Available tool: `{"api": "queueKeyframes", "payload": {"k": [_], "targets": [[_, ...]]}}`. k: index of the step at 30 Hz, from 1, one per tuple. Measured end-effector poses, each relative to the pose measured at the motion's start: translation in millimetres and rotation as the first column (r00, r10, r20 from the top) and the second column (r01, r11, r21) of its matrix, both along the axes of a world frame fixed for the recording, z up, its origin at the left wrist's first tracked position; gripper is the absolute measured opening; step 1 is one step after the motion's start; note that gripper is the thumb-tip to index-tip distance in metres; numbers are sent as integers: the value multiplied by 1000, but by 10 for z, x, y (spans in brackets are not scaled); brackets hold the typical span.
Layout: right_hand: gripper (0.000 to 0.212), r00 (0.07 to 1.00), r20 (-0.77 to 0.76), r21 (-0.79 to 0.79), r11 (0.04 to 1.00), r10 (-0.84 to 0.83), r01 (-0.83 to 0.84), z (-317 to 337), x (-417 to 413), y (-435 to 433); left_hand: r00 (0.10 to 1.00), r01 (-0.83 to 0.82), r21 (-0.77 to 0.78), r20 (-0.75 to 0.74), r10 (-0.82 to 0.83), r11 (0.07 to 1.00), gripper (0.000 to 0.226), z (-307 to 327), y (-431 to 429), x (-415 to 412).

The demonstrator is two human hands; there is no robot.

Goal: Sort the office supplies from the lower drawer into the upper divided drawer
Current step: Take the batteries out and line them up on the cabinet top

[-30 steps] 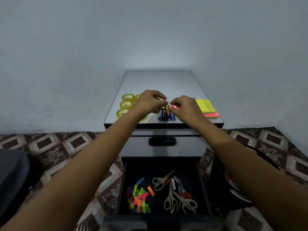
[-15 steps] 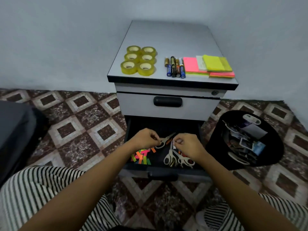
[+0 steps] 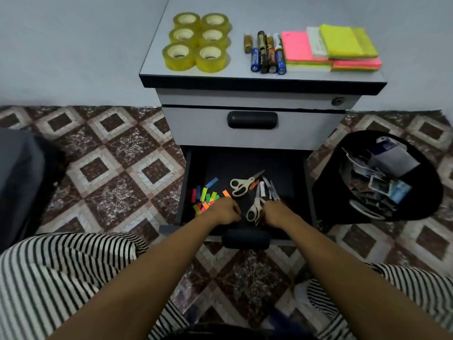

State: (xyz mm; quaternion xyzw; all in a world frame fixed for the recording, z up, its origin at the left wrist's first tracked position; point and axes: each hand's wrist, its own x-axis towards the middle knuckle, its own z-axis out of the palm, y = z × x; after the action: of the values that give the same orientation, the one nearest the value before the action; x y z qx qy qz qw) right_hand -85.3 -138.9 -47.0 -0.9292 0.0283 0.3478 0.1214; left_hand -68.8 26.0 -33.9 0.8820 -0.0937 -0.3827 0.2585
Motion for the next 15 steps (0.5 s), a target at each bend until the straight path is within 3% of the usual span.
{"api": "queueKeyframes", "payload": {"k": [3, 5, 9, 15], "targets": [[41, 1000, -5, -11, 1000, -8, 8, -111, 26, 8, 999, 41, 59, -33, -39, 997, 18, -86, -215, 8], [36, 999, 16, -30, 999, -34, 34, -113, 13, 21, 998, 48, 105, -51, -43, 993, 30, -85, -349, -2], [33, 995, 23, -100, 990, -100, 102, -152, 23, -8, 997, 38, 126, -77, -29, 991, 24, -91, -540, 23], [30, 997, -13, -39, 996, -76, 75, -188, 15, -97, 999, 34, 143, -36, -29, 989, 27, -211, -609, 44]]}}
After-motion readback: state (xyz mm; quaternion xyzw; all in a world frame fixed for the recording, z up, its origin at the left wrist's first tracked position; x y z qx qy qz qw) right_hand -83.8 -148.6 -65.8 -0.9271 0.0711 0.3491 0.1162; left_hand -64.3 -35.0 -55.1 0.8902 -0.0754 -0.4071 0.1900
